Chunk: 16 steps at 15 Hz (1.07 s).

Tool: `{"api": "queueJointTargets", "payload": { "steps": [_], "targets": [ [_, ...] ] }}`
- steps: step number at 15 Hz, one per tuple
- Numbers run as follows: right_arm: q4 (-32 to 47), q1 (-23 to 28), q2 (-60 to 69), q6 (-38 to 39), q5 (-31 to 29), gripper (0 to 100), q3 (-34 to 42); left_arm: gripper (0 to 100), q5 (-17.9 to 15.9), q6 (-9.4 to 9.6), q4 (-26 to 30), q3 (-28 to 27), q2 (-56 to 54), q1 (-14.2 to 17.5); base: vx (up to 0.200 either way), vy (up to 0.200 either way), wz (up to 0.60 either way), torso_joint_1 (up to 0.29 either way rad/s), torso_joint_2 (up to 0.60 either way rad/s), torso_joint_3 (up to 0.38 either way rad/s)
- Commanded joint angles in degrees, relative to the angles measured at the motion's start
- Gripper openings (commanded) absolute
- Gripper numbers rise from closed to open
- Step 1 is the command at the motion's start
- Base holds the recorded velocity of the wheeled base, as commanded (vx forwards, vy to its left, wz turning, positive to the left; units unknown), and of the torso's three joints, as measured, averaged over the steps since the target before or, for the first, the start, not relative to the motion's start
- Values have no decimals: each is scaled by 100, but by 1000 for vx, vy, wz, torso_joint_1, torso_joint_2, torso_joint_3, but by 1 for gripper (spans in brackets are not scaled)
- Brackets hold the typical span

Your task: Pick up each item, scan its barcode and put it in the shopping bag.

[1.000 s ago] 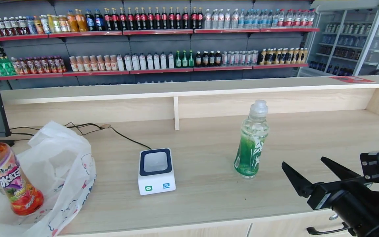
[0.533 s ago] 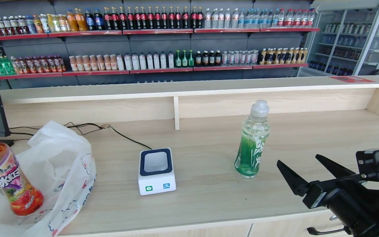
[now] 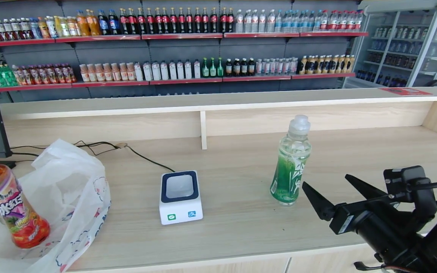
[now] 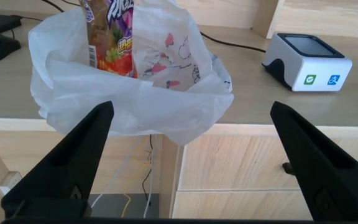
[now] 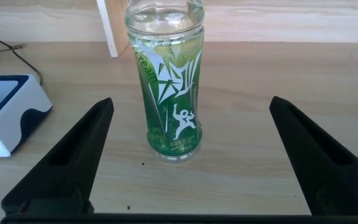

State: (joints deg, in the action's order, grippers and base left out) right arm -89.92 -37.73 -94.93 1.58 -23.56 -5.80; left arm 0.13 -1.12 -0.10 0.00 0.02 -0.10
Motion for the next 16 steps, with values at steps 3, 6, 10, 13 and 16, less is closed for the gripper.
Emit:
{"api": "queueJointTargets", "payload": {
  "steps": [3, 6, 10, 13, 16],
  "targets": [
    [-8, -217, -439, 9, 1, 100, -422, 100, 4, -2, 1, 0, -2, 1, 0, 0, 0, 0, 0, 0],
    [-8, -235, -571, 17, 1, 100, -659, 100, -5, -2, 1, 0, -2, 1, 0, 0, 0, 0, 0, 0],
    [-8, -314, -562, 17, 1, 100, -589, 100, -5, -2, 1, 0, -2, 1, 0, 0, 0, 0, 0, 0],
    [-8, -349, -518, 17, 1, 100, -554, 100, -5, -2, 1, 0, -2, 1, 0, 0, 0, 0, 0, 0],
    [-8, -340, -694, 17, 10, 100, -729, 100, -5, -2, 1, 0, -2, 1, 0, 0, 0, 0, 0, 0]
  ]
}}
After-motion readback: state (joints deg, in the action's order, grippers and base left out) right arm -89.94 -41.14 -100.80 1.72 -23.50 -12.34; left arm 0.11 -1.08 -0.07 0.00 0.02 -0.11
